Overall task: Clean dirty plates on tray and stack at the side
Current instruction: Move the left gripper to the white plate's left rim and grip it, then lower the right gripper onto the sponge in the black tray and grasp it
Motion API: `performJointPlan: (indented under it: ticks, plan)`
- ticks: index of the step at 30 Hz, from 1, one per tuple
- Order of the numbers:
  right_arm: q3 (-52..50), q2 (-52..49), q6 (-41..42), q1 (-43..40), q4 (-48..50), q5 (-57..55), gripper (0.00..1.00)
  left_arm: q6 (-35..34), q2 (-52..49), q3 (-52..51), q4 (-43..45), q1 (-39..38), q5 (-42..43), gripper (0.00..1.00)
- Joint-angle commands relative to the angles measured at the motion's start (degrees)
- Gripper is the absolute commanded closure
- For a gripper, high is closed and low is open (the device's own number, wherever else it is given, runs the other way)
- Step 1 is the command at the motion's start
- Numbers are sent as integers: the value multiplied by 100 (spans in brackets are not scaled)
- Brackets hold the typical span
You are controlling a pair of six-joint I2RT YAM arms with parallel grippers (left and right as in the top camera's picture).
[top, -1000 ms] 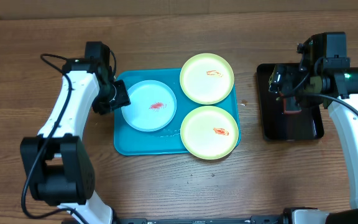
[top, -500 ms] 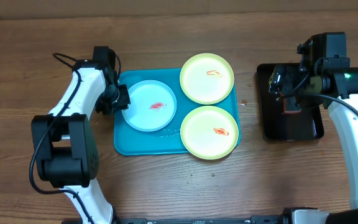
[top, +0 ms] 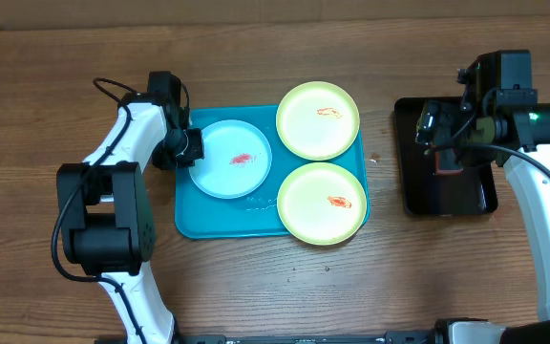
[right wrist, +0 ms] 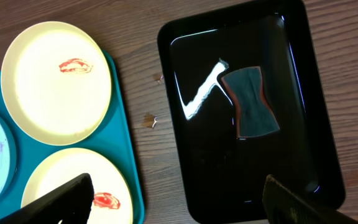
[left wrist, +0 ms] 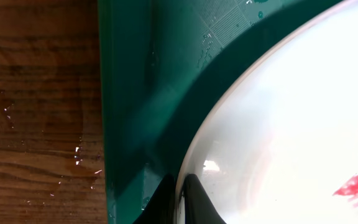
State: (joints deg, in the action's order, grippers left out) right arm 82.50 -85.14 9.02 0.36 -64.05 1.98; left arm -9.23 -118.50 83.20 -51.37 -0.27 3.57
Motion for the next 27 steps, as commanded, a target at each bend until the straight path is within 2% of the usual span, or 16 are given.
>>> performJointPlan:
  ticks: [1,9,16,22,27]
  plan:
    - [146,9,175,-13,33,-94,14,48,-293,22,72,26,-103,96]
    - [146,-59,267,-614,136,-85,21,210,-291,22,-15,26,-107,96]
    - [146,-809,-592,-1080,236,114,21,306,-291,22,7,26,-120,96]
    - [146,-1650,-1325,-1086,278,103,29,306,-291,22,28,24,-120,96]
    - [146,-2107,-1528,-1097,553,-55,35,306,-291,22,42,24,-105,96]
